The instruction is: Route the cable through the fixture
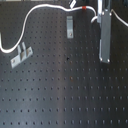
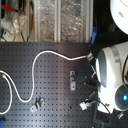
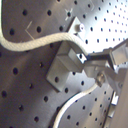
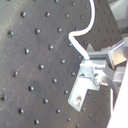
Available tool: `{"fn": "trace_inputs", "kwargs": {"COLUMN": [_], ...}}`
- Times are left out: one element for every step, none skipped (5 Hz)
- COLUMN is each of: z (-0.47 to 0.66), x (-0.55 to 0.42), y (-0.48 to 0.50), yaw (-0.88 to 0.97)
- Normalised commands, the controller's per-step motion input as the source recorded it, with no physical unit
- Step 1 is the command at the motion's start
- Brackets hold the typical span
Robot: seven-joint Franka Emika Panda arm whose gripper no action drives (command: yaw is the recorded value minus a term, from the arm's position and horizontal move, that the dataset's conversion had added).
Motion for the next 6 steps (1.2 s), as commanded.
{"fn": "trace_inputs", "kwargs": {"z": [0.00,0.00,0.01,0.16,0.20,0.24], "x": [-0.036,-0.037,0.031,0.080,0.009,-0.008], "y": [-0.234,-0.286,0.261,0.419,0.082,0.004], "yaw": [-0.08,-0.07,-0.02,0.00,0.00,0.00]}}
